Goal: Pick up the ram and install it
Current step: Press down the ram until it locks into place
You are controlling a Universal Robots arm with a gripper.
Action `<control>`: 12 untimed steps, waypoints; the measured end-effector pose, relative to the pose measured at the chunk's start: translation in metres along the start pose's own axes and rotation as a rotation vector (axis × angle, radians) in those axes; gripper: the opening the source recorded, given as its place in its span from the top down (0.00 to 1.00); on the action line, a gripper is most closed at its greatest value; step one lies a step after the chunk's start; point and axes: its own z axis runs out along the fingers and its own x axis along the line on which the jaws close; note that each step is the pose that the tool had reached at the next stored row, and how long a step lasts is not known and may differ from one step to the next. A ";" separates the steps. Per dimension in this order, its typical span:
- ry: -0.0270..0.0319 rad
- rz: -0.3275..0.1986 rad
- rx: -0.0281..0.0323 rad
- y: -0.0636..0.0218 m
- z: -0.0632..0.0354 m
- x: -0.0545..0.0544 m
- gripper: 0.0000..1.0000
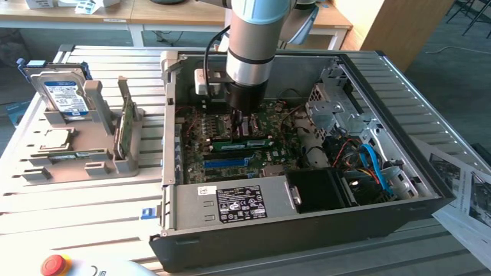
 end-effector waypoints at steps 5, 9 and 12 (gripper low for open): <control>0.0000 0.000 0.0001 0.0002 -0.0045 0.000 0.89; 0.0002 0.000 -0.0001 0.0003 -0.0106 0.000 0.89; 0.0003 0.000 -0.0001 0.0005 -0.0148 0.000 0.89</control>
